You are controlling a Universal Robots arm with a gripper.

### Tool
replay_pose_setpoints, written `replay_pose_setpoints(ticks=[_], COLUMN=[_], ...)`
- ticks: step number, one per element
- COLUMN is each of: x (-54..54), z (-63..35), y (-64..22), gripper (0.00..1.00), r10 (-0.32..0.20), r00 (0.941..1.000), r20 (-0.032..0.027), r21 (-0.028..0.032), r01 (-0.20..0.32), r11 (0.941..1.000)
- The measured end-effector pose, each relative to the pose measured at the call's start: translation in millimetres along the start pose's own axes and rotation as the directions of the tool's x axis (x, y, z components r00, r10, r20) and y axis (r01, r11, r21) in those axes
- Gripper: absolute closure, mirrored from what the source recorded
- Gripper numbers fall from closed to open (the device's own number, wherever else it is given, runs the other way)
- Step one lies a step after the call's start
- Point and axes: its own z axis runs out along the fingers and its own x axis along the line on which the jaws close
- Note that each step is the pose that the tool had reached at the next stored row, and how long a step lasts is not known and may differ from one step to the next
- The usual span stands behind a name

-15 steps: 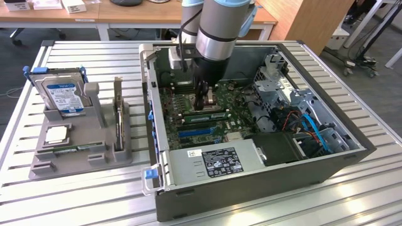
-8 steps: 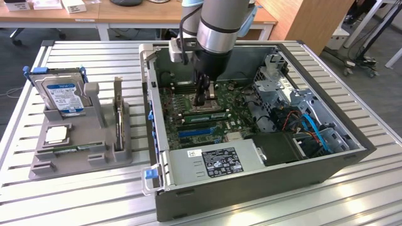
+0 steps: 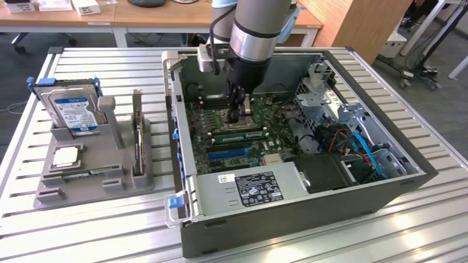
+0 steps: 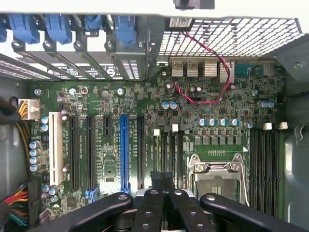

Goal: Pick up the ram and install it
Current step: 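Press down the ram until it locks into place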

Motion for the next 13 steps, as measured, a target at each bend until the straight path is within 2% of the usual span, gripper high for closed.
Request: replay_pose_setpoints(ticks=[13], x=[-0.7], z=[-1.3], y=[-30.4], gripper=[0.9], r10=[-0.003], r00=[1.0], r20=[0.0], r21=[-0.0001], r01=[0.003], r11=[1.0])
